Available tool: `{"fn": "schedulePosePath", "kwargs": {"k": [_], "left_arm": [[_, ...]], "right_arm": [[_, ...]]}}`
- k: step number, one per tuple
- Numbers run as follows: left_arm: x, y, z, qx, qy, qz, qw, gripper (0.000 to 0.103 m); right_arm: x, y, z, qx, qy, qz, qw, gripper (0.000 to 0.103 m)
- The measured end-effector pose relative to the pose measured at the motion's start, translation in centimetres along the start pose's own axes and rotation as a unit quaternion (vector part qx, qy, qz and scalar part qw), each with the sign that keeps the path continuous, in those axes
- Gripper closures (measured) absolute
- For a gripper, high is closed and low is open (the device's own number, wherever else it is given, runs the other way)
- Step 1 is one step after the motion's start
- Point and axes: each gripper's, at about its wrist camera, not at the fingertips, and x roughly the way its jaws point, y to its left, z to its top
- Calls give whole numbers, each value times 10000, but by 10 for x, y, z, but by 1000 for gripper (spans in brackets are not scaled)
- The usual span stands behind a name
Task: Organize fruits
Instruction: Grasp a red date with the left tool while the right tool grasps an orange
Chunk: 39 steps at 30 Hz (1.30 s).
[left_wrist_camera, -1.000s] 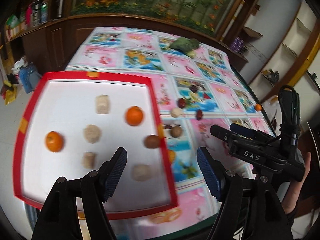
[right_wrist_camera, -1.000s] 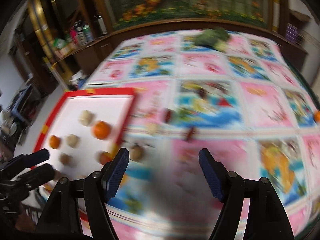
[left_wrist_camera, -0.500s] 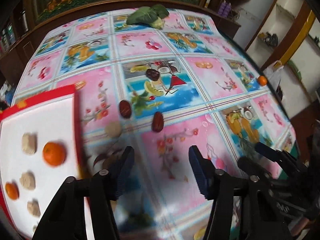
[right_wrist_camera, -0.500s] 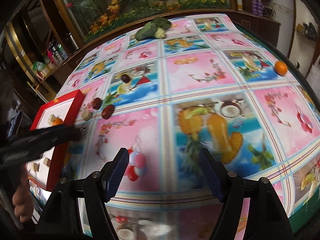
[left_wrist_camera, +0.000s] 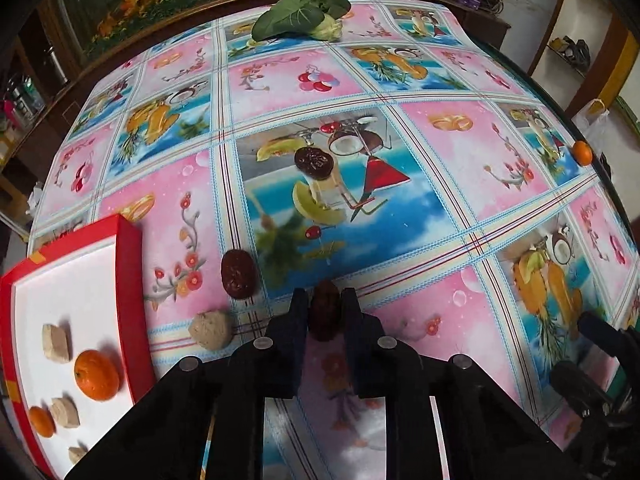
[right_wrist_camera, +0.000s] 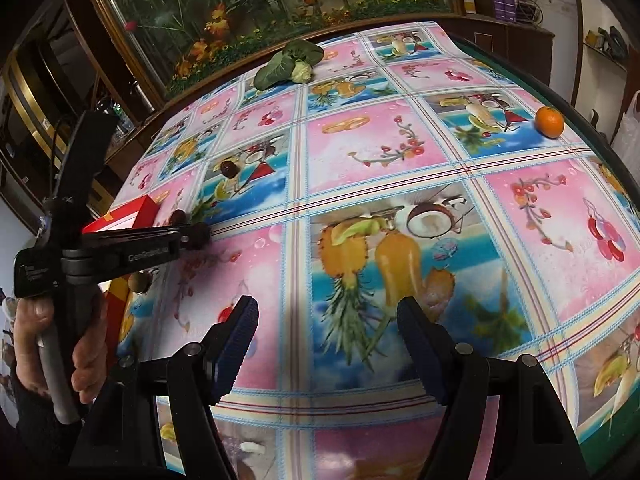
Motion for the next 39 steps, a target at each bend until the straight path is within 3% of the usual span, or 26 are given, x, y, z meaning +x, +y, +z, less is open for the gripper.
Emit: {"fn": "schedulePosePath", "kwargs": {"k": [2,5,7,13,17,21,27,29,34,39], "left_arm": [[-5,4,-8,-84,38,-215,9997,87],[-15,10,-28,-317,234,-1002,9942,87],[-20,10,-41,-309,249,-1146,9926,87],[-29,8,-62,-240,274,-1253,9914,87],[-31,6,-66,-178,250,-1283,9913,87],[-34,8,-67,-196,251,-1337,9905,87],[-33,6,-66,-154,252,-1308,9910,87],[-33,5,-67,-149,239,-1287,9913,87],[-36,2,-71,-112,172,-1197,9926,87],[-44,1,-82,-92,141,-1216,9924,87]], "right_arm": [[1,-5,4,-49,17,-115,9999,30],[1,-21,15,-72,23,-455,9989,31],[-1,-35,22,-38,20,-667,9978,31],[1,-85,62,-67,57,-1227,9924,31],[8,-127,95,158,74,-1469,9890,42],[18,-166,126,412,35,-1828,9823,44],[32,-200,155,714,8,-1923,9787,45],[40,-203,158,736,77,-1832,9803,64],[39,-187,145,665,121,-1910,9793,66],[20,-140,101,518,111,-1540,9866,66]]}}
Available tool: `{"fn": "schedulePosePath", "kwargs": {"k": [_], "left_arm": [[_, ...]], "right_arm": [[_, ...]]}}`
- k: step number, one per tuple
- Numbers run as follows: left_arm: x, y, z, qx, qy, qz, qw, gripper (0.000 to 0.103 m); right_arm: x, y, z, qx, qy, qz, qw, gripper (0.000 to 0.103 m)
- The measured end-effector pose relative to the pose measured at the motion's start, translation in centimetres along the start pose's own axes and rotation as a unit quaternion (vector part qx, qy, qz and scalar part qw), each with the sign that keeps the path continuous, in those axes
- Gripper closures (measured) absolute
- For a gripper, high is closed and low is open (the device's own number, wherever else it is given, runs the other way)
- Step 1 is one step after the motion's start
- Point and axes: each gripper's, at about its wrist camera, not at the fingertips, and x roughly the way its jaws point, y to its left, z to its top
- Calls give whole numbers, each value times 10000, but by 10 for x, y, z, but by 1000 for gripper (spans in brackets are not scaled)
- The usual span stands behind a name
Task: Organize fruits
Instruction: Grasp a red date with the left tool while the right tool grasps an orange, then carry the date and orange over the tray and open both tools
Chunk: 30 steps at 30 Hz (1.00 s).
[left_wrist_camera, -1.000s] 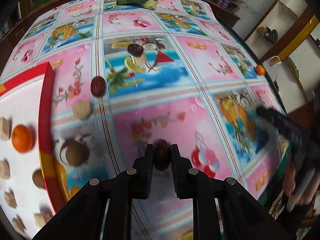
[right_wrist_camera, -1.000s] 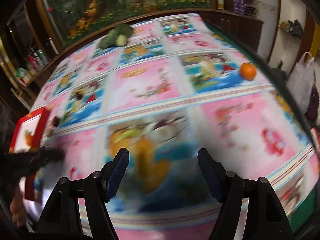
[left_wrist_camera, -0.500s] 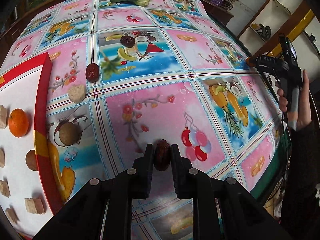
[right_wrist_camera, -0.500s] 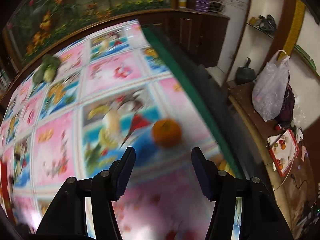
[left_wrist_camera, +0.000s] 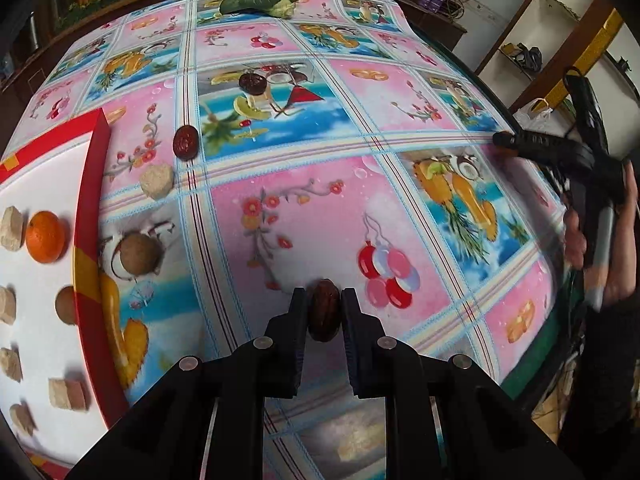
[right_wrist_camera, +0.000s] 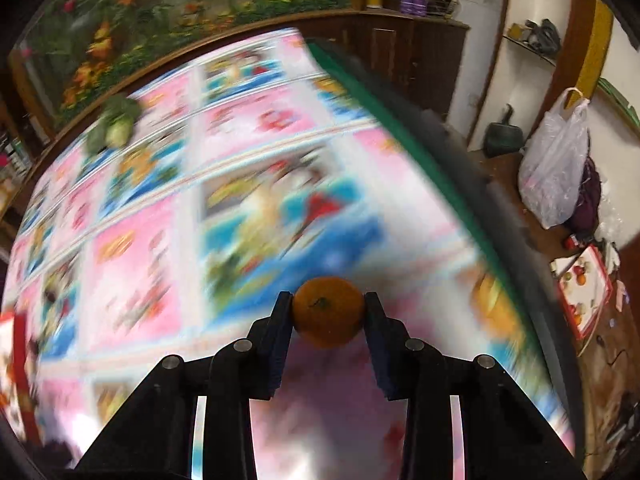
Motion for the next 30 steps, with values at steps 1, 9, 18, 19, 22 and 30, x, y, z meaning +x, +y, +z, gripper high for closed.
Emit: {"fn": "schedulePosePath", "kwargs": {"k": [1,9,18,19,22,30], "left_arm": [[-3,1,-3,-31,19,-72,10000,87],[-58,19,-35,-188,-329,-407,9985,87],[-137,95,-84,-987,-1003,-115,9900,87],[-143,105,-90,-1117,-1043,-84,9882,87],[-165,138,-109,-1513,-1193,36,9812,87],[-189,199,-134,-2130,-1281,167,9685,87]], "right_arm": [[-6,8,-10,-44,-9,89,10000,66],[-79,117,-97,-548,-289,1360,9888,67],[-124,236,-132,-1433,-511,2277,9618,67],[-127,252,-137,-1577,-477,2408,9565,67],[-134,284,-149,-1874,-398,2653,9449,67],[-127,376,-171,-2780,-110,2659,9230,67]]}}
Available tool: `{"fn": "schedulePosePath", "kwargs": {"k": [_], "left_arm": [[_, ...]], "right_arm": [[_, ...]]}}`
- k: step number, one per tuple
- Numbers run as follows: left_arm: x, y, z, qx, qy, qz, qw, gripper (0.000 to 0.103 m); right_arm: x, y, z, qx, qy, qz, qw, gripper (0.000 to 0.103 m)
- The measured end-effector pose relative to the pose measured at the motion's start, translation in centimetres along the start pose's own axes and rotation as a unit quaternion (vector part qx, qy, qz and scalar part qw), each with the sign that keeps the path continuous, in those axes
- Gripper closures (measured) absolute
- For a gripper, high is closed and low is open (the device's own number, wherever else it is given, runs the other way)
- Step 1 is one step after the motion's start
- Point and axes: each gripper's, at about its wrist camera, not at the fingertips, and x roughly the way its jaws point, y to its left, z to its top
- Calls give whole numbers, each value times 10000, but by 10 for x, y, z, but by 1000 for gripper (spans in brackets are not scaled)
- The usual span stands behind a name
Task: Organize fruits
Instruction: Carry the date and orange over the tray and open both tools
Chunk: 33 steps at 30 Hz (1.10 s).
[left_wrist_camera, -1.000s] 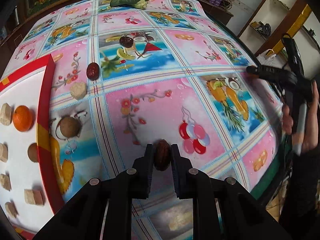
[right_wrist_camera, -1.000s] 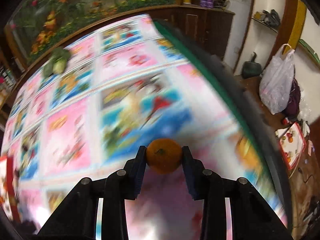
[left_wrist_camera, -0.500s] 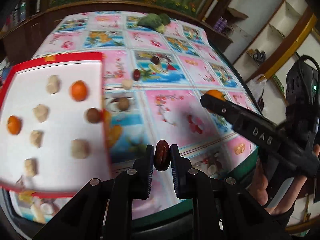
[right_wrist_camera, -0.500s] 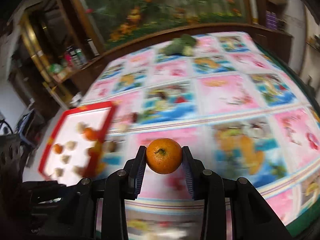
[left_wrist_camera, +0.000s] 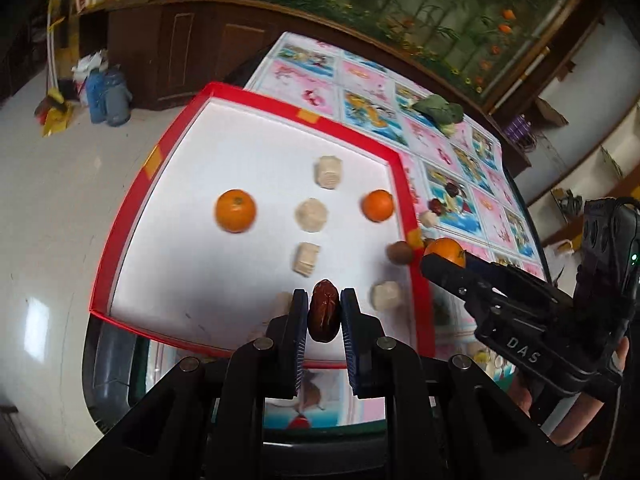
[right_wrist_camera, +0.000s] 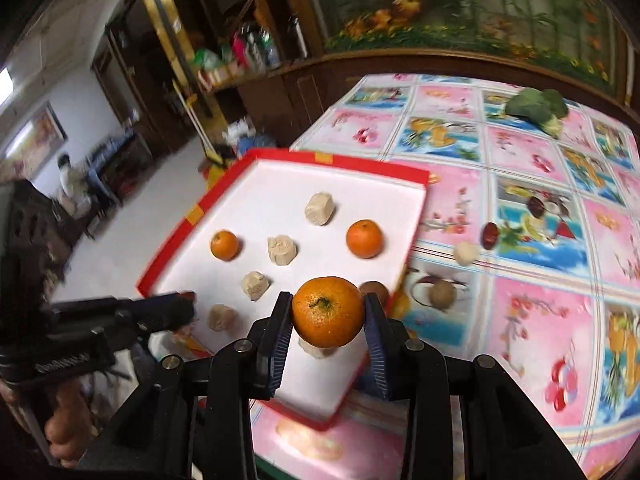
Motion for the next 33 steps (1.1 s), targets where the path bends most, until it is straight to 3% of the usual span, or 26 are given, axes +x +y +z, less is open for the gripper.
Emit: {"fn": "schedulePosePath", "kwargs": {"k": [6,9,13,21,24,25,28,30,33], "left_arm": [[12,23,9,-281,125,-92,9995,87],[20,30,15,-320,204,-54,9993,87],[35,34,25,-367,293,7,9989,87],[51,31,30,-291,392,339,9982,87],[53,31,30,-305,396,313,9983,79],[52,31,30,-325,388,271,9984,72],[41,28,28,-299,149,298,9990,68],[32,19,24,-198,21,233,9995,66],[23,-10,14,189,-118,129,9997,57]], "right_arm": [[43,19,13,-510,497,-470,9964,67],[66,27,15,-882,856,-855,9887,67],[75,37,18,-1294,955,-1266,9788,67],[90,45,20,-1429,1082,-1048,9782,67],[92,51,16,-1619,1030,-1074,9755,66],[91,52,15,-1667,1014,-1089,9747,64],[73,50,18,-1612,732,-1137,9776,59],[42,37,23,-1340,337,-1073,9846,33],[3,5,21,-769,-49,-1020,9918,27]]}}
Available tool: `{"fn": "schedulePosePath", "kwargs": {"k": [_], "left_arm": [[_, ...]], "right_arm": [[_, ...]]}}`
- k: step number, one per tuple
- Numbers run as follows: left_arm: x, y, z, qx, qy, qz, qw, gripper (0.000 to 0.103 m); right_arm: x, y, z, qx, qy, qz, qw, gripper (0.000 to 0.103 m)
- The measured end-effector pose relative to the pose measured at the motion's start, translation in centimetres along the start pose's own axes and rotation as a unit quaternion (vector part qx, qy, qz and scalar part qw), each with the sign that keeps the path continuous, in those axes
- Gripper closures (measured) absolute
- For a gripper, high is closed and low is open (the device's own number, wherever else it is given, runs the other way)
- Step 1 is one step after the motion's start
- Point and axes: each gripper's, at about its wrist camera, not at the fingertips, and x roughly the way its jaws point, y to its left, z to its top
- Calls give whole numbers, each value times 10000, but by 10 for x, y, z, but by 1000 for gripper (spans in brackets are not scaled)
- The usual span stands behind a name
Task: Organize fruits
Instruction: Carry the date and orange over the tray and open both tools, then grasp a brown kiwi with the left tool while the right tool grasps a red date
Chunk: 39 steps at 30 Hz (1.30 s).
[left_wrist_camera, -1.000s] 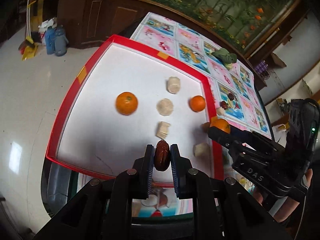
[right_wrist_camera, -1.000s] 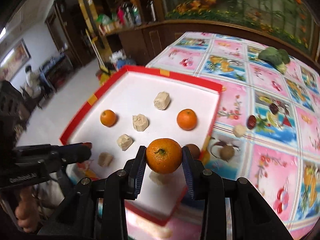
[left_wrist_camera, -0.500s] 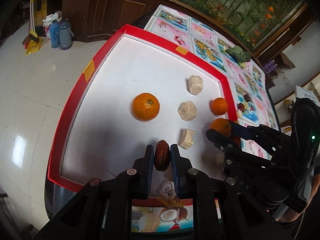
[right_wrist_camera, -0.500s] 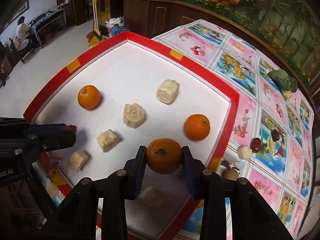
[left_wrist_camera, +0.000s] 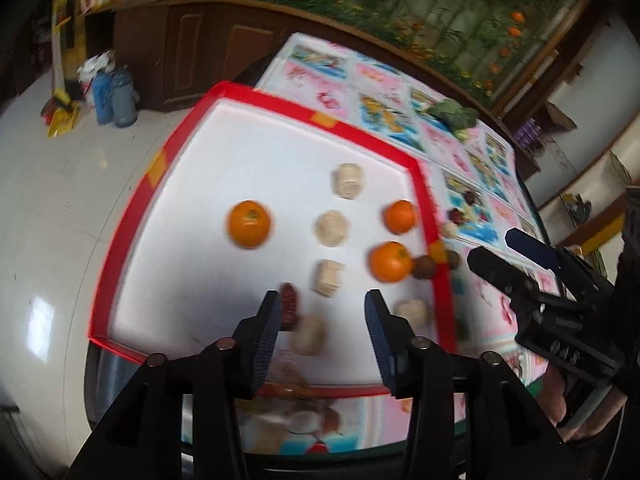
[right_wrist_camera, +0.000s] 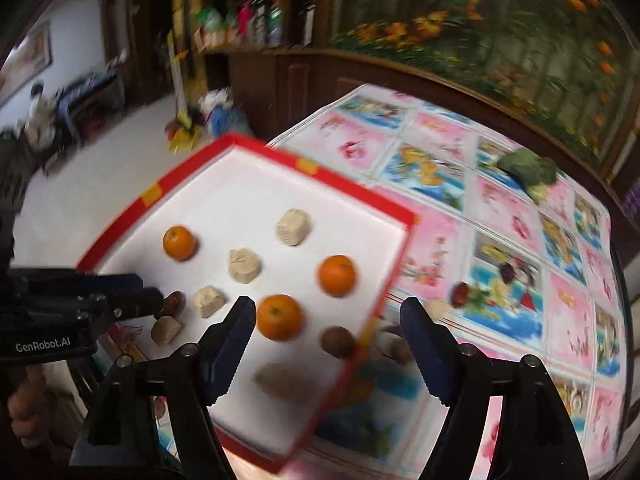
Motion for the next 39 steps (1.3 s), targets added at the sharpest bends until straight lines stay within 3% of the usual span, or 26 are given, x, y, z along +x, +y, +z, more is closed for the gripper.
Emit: {"fn": "schedulePosePath", "kwargs": {"k": [3,8,14,18,25,28,31,35,39], "left_arm": [[4,-36,-10,476,83,-170,9987,54],[24,-86,-22,1039,428,-398,9929,54],[50,-129,-4,1475,602,-362,9866,55],[87,-155,21,1810,728,46,9808,56],[153,-184,43,2124,1137,592,9687,73],[169,-184,44,2057,1270,733,9676,81],[179,-180,46,1969,1204,853,9693,82],[167,-172,40,1725,1195,598,9759,82],[125,-150,30,1280,1045,-236,9860,82]], "right_arm": [[-13,-38,-18,516,22,-154,9985,27],[-8,-102,-69,1395,410,-614,9875,27],[-11,-141,-117,1957,581,-614,9770,28],[-15,-145,-126,1937,567,-610,9775,29],[-19,-144,-129,1734,541,-963,9786,30],[-17,-144,-130,1706,549,-926,9794,30],[-16,-146,-130,1713,557,-888,9796,31],[-15,-146,-129,1676,557,-869,9804,31],[-16,-147,-126,1757,507,-756,9802,31]]}}
